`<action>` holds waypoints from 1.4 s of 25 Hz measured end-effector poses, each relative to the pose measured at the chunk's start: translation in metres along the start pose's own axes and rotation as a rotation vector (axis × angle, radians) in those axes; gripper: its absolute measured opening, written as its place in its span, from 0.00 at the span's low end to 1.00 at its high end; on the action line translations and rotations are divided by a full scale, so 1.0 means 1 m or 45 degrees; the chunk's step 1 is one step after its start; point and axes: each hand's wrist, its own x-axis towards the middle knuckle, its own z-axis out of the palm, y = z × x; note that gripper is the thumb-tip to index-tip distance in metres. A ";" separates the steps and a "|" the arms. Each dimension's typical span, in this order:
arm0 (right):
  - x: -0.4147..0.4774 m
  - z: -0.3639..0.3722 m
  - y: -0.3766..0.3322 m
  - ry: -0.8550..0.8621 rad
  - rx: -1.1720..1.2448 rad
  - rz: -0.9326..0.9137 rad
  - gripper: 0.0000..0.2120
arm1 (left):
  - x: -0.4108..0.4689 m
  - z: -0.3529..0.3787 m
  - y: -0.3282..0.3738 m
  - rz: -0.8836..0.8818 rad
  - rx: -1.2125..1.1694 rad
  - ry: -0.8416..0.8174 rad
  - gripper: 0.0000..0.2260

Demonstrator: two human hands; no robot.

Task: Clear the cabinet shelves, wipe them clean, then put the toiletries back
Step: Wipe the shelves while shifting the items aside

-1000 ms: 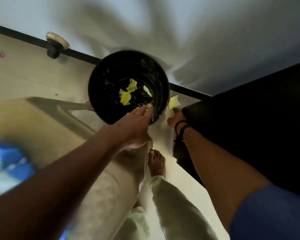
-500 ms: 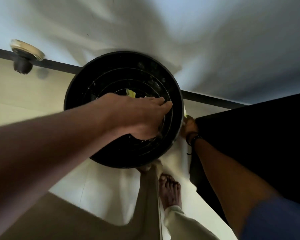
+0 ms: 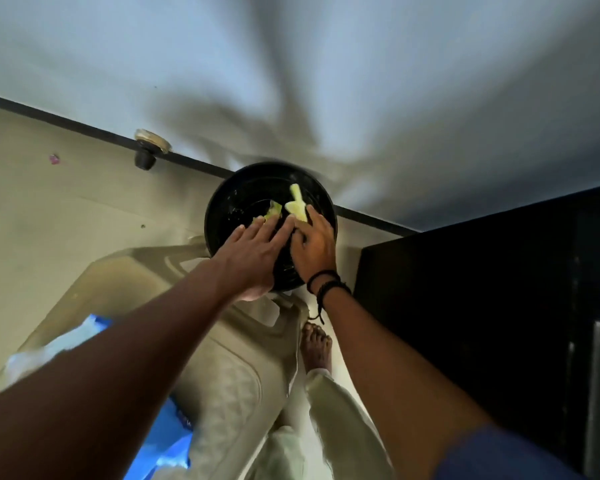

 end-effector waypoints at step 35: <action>-0.264 -0.525 0.014 0.516 -0.086 0.256 0.23 | -0.180 -0.093 0.437 0.420 -0.460 0.244 0.27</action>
